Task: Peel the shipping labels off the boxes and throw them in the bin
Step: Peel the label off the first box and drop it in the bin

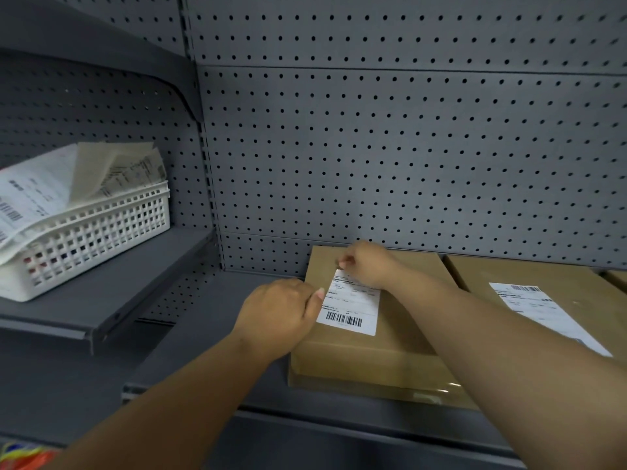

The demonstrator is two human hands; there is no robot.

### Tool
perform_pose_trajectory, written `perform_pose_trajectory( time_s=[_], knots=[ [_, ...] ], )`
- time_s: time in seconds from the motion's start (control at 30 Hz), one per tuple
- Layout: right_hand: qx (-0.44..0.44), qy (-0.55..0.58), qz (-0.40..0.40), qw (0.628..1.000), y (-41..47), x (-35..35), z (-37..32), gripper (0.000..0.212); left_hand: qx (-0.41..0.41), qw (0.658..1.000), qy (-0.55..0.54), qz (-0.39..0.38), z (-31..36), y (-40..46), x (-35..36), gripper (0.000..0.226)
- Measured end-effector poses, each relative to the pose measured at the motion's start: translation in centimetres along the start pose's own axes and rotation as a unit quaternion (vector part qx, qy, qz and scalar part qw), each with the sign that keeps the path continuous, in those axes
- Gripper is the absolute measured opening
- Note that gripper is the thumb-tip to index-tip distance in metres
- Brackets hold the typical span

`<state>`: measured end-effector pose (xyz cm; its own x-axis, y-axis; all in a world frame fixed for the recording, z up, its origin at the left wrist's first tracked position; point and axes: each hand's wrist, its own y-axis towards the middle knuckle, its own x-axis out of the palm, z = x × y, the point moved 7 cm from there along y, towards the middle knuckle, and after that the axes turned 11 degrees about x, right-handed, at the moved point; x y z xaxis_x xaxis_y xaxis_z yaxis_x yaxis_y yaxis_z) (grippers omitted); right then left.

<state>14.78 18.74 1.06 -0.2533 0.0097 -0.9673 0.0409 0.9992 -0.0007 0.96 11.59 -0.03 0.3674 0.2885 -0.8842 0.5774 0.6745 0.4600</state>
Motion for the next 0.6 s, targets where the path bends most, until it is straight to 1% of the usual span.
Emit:
perform_pose_trajectory(
  time_s=[0.07, 0.1, 0.2, 0.3, 0.4, 0.6],
  knots=[
    [-0.04, -0.038, 0.015, 0.998, -0.2, 0.2, -0.7, 0.026, -0.003, 1.0, 0.001, 0.0, 0.0, -0.1, 0.0, 0.044],
    [-0.048, -0.061, 0.019, 0.997, -0.1, 0.4, -1.0, 0.025, -0.004, 1.0, 0.002, 0.0, 0.0, -0.1, 0.0, 0.044],
    [-0.036, -0.109, 0.034, 0.993, 0.2, 0.6, -1.4, 0.021, -0.004, 1.0, 0.007, -0.003, 0.0, -0.1, 0.1, 0.044],
    [-0.072, -0.138, 0.064, 0.986, -0.3, 0.8, -2.2, 0.021, -0.006, 1.0, 0.006, 0.004, 0.0, -0.2, 0.1, 0.045],
    [-0.083, -0.109, 0.058, 0.989, -1.1, 0.0, -1.6, 0.02, -0.006, 1.0, 0.005, 0.012, 0.0, -0.3, 0.1, 0.045],
    [-0.059, 0.017, 0.018, 0.998, -3.2, -2.3, 0.9, 0.014, -0.009, 1.0, 0.012, 0.011, 0.0, -0.3, 0.2, 0.045]
  ],
)
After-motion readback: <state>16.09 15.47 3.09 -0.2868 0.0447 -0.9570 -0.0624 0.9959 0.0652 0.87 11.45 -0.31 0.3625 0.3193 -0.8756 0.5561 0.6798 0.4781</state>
